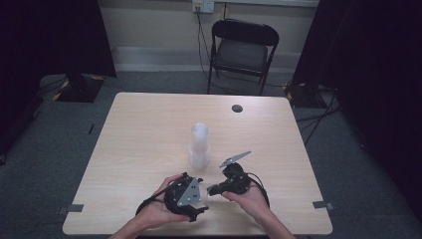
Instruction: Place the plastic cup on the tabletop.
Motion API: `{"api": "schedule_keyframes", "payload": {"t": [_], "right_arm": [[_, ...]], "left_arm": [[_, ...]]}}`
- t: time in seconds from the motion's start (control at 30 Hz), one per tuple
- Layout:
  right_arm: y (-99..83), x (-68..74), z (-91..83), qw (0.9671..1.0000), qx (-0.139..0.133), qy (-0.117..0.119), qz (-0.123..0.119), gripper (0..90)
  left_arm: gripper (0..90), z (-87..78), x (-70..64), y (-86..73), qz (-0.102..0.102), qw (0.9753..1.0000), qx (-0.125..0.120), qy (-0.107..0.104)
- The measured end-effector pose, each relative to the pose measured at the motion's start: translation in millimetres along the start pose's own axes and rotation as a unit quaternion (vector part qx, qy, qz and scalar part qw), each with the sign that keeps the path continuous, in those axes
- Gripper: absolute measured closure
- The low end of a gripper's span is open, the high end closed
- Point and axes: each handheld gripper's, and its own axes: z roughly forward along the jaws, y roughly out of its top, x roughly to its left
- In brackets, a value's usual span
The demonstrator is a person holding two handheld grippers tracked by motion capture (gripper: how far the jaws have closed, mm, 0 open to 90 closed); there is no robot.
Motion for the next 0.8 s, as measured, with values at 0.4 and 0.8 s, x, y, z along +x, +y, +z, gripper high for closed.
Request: {"api": "schedule_keyframes", "payload": {"t": [0.4,0.8], "right_arm": [[3.8,2.0,9.0,0.9995,0.017,0.013,0.022,89.2],[4.6,3.5,11.3,0.9994,0.021,0.015,0.022,88.6]], "left_arm": [[20.3,2.4,-10.2,5.2,0.025,0.9996,-0.009,0.004],[22.7,2.6,-14.7,10.3,0.029,0.9993,-0.023,0.004]]}}
